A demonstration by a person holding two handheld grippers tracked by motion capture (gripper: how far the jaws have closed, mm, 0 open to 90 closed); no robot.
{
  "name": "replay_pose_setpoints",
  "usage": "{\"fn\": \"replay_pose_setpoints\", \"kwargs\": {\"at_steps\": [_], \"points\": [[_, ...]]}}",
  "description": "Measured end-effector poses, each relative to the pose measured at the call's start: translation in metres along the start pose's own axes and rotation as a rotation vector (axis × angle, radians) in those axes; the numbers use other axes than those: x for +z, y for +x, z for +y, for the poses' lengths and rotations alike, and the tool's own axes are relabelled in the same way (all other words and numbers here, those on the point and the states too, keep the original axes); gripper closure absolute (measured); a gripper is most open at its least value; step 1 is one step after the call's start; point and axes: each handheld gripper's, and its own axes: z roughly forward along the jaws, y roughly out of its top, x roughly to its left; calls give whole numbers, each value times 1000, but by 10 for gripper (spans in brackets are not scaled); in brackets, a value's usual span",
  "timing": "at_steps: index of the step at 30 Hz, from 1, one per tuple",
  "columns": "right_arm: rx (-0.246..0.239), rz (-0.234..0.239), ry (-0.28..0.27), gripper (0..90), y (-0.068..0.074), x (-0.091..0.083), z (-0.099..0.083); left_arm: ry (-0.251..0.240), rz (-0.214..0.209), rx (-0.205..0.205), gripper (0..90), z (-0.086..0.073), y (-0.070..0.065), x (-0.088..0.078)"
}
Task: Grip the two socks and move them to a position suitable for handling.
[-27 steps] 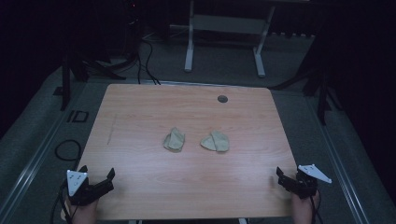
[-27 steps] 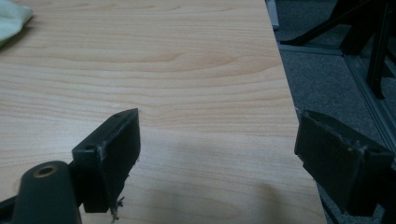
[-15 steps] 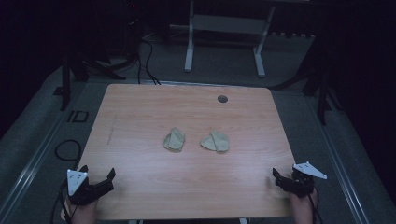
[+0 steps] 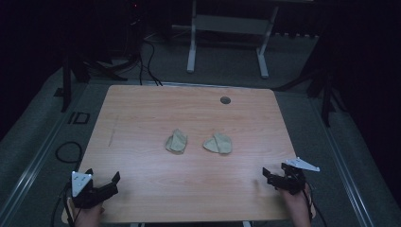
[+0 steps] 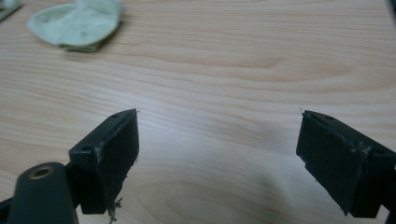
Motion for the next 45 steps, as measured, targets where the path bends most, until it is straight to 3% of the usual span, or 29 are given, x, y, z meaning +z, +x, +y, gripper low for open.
{"fn": "replay_pose_setpoints", "kwargs": {"at_steps": [3,12,16,21,22,26,33,38,45], "points": [[-16,40,24,134,9,9,4,13,-14,24,16,0,-5,1],[-81,97,78,176,40,38,12,-8,-25,-9,16,2,-6,-1],[-121,127,70,217,56,49,24,3,-21,9,16,3,-6,-2],[-129,145,70,216,68,58,32,4,-27,28,16,4,-8,-3],[-146,156,70,216,81,66,43,6,-31,31,16,4,-10,-3],[-154,173,70,204,93,75,56,12,-39,26,16,3,-9,-2],[-184,161,88,204,108,93,78,12,-45,21,16,3,-8,-2],[-177,157,102,206,114,108,92,12,-46,35,16,3,-8,-2],[-179,134,144,206,125,133,100,10,-47,26,16,2,-6,-2]]}}
